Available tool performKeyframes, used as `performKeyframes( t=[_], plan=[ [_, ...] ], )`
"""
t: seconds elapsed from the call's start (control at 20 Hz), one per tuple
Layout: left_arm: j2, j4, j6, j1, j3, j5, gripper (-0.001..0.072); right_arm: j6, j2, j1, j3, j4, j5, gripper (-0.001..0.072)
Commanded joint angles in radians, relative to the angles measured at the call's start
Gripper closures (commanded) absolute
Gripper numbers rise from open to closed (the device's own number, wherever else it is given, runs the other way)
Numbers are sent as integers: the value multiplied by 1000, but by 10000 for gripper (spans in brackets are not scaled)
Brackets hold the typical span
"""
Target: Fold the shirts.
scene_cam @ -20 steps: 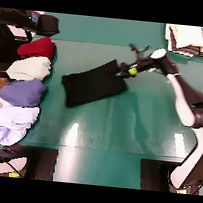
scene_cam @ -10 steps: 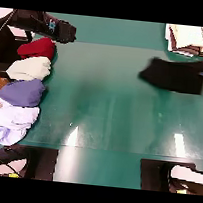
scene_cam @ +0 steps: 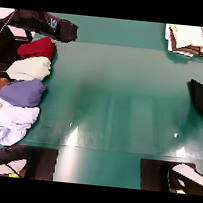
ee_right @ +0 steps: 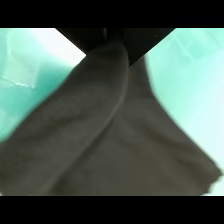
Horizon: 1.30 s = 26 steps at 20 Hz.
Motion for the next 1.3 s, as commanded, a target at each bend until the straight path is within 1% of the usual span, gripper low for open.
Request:
performKeyframes(
  t=[0.0,0.05,0.1,0.2,0.3,0.35,0.5,0.75,0.8,0.85,0.9,1.0,1.15,1.25],
  plan=[
    [0,0,0,0,0,2,685,-9,10,-35,-12,-135,26,435],
    [0,0,2,0,0,2,685,-8,10,-36,7,-183,31,146],
    [0,0,2,0,0,2,685,-7,10,-43,31,-223,42,75],
    [0,0,2,0,0,2,685,26,10,-62,89,-211,90,83],
    [0,0,1,0,0,5,685,20,18,-33,129,-115,135,92],
    [0,0,1,0,0,4,685,16,34,3,135,-80,132,121],
    [0,0,2,0,0,5,684,16,90,209,134,-11,104,127],
    [0,0,2,0,0,28,684,16,118,681,134,-13,95,135],
    [0,0,2,0,0,28,684,16,118,765,134,-17,85,152],
    [0,0,2,0,0,28,685,16,118,851,134,-18,66,255],
    [0,0,2,0,0,28,685,16,118,922,134,-18,44,370],
    [0,0,2,0,0,28,684,15,119,1047,134,-18,13,694],
    [0,0,2,0,0,28,684,14,119,1172,134,-19,-24,696],
    [0,0,2,0,0,28,684,14,119,1207,134,-18,-45,696]
  ],
)
